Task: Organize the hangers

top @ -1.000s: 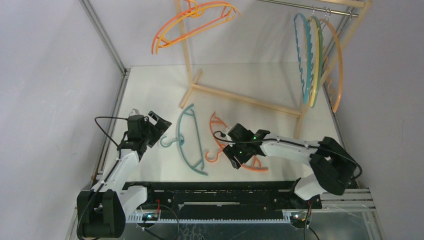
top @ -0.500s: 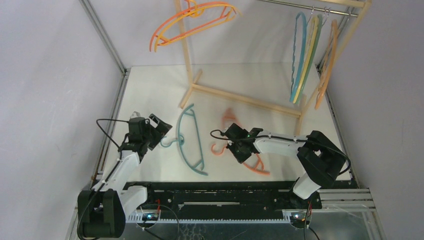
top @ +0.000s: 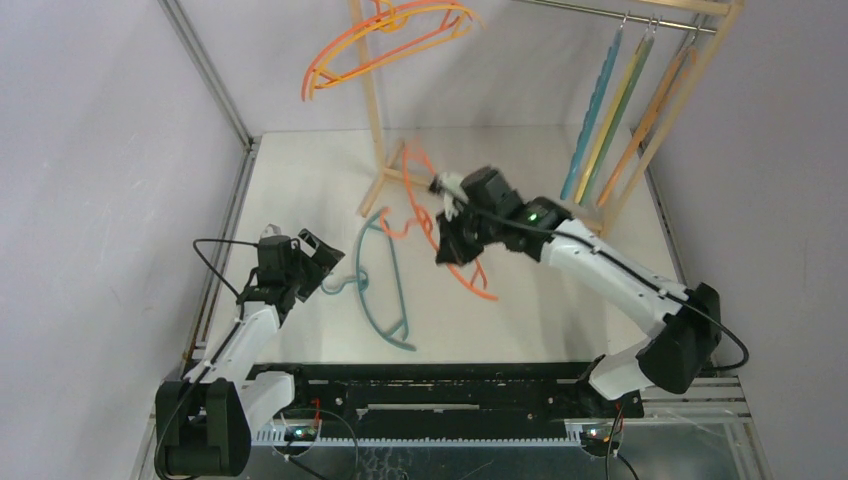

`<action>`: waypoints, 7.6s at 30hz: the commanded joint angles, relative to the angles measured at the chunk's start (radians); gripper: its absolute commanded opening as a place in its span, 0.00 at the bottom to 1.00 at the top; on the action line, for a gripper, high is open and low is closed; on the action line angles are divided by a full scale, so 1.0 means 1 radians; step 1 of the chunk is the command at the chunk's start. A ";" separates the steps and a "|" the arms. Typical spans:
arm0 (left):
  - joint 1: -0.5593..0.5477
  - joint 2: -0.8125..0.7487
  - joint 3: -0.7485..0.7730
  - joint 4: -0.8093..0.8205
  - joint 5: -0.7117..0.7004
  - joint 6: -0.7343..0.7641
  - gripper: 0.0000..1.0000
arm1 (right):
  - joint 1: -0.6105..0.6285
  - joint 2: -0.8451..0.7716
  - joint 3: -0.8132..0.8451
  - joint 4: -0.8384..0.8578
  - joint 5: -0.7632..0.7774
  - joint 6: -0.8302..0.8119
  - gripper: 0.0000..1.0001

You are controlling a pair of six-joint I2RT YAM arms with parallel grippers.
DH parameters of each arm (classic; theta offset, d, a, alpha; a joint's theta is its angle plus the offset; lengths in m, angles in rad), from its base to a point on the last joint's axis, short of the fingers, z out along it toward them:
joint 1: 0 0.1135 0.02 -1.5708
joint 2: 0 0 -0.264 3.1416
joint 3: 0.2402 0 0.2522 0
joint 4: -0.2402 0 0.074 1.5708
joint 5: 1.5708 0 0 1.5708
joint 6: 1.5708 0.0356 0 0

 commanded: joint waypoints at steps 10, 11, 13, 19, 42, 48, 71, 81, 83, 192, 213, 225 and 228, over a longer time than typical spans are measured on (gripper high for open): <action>0.008 -0.056 0.035 0.015 0.013 0.008 0.99 | -0.028 0.009 0.369 0.354 0.372 0.273 0.00; 0.008 -0.060 0.035 0.012 0.015 0.009 1.00 | -0.035 0.023 0.384 0.374 0.396 0.276 0.00; 0.009 -0.063 0.034 0.003 0.016 0.017 1.00 | -0.048 0.056 0.431 0.400 0.443 0.271 0.00; 0.012 -0.066 0.023 -0.003 0.015 0.023 1.00 | -0.101 0.128 0.534 0.561 0.532 0.252 0.00; 0.028 -0.024 0.055 0.004 0.014 0.073 0.99 | -0.196 0.411 0.861 0.638 0.467 0.376 0.00; 0.057 0.001 0.165 -0.057 -0.025 0.150 0.99 | -0.192 0.352 0.750 0.635 0.442 0.383 0.00; 0.081 0.129 0.486 -0.088 -0.003 0.262 1.00 | -0.203 0.452 0.899 0.620 0.362 0.459 0.00; 0.082 0.100 0.428 -0.085 -0.003 0.264 0.99 | -0.213 0.525 0.957 0.604 0.369 0.481 0.00; 0.083 0.099 0.420 -0.086 0.000 0.264 0.99 | -0.216 0.527 0.956 0.606 0.372 0.479 0.00; 0.113 0.066 0.284 -0.038 0.024 0.248 0.99 | -0.313 0.485 0.814 0.630 0.395 0.509 0.00; 0.141 0.044 0.293 -0.055 0.029 0.276 1.00 | -0.210 0.734 1.112 0.535 0.337 0.559 0.08; 0.148 0.036 0.280 -0.052 0.030 0.272 1.00 | -0.182 0.681 1.106 0.537 0.218 0.435 0.56; 0.148 0.035 0.278 -0.051 0.028 0.271 1.00 | -0.189 0.624 1.054 0.521 0.212 0.416 0.61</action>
